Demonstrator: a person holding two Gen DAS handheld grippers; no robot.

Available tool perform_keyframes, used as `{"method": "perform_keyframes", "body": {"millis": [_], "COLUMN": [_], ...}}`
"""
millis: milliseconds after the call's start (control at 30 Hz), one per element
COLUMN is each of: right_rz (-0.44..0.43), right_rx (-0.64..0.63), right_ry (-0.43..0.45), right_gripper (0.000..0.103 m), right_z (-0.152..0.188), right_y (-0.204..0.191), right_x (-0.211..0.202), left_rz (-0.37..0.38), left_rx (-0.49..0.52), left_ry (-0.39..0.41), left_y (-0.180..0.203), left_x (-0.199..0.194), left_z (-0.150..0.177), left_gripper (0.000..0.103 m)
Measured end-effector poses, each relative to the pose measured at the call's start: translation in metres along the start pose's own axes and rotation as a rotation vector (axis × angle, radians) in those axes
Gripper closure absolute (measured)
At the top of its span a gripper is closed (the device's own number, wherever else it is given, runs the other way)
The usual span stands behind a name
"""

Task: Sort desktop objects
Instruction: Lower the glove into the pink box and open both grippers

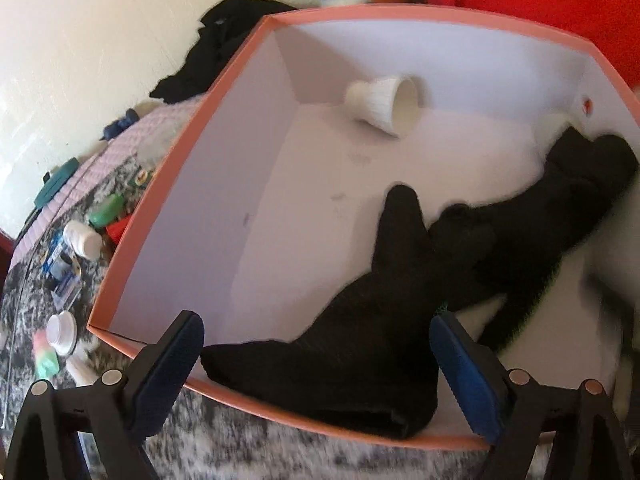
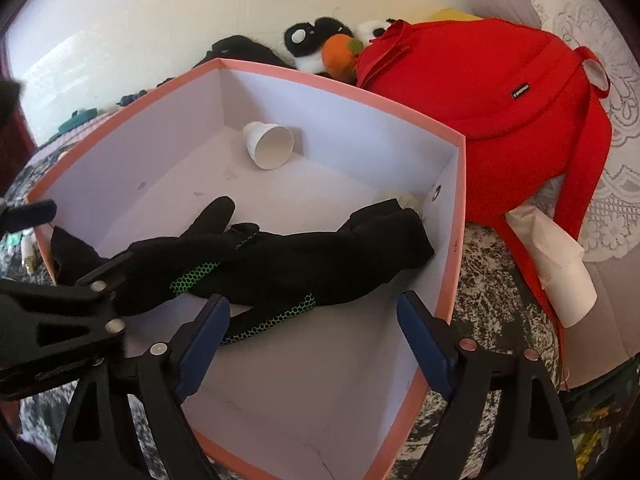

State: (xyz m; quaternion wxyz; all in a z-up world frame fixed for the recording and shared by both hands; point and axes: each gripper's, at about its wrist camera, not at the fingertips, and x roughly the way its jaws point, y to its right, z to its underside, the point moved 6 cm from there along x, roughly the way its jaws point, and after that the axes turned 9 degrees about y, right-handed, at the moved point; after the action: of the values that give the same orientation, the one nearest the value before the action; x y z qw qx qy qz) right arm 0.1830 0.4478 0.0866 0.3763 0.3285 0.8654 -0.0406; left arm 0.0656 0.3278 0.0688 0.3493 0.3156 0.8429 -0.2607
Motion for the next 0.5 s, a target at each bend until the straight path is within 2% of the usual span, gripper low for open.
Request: {"method": "perform_keyframes", "body": {"millis": [33, 67, 100, 200, 500], "right_rz": [0.02, 0.04, 0.059, 0.045, -0.139], "right_rx": [-0.008, -0.012, -0.01, -0.032, 0.032], "right_ry": [0.003, 0.006, 0.01, 0.019, 0.083], "right_gripper": [0.029, 0.044, 0.047, 0.047, 0.051], "right_z": [0.0, -0.001, -0.003, -0.005, -0.014], "right_y": [0.005, 0.012, 0.02, 0.029, 0.044], "right_x": [0.001, 0.003, 0.006, 0.009, 0.008], "left_rz": [0.016, 0.035, 0.054, 0.066, 0.021], "left_rx": [-0.01, -0.02, -0.03, -0.058, -0.114], "left_ry": [-0.002, -0.004, -0.006, 0.006, 0.021], "left_y": [0.004, 0.008, 0.013, 0.019, 0.025], "left_x": [-0.004, -0.007, -0.011, -0.017, -0.031], "left_z": [0.003, 0.007, 0.011, 0.019, 0.031], "left_gripper": [0.009, 0.009, 0.009, 0.009, 0.01]}}
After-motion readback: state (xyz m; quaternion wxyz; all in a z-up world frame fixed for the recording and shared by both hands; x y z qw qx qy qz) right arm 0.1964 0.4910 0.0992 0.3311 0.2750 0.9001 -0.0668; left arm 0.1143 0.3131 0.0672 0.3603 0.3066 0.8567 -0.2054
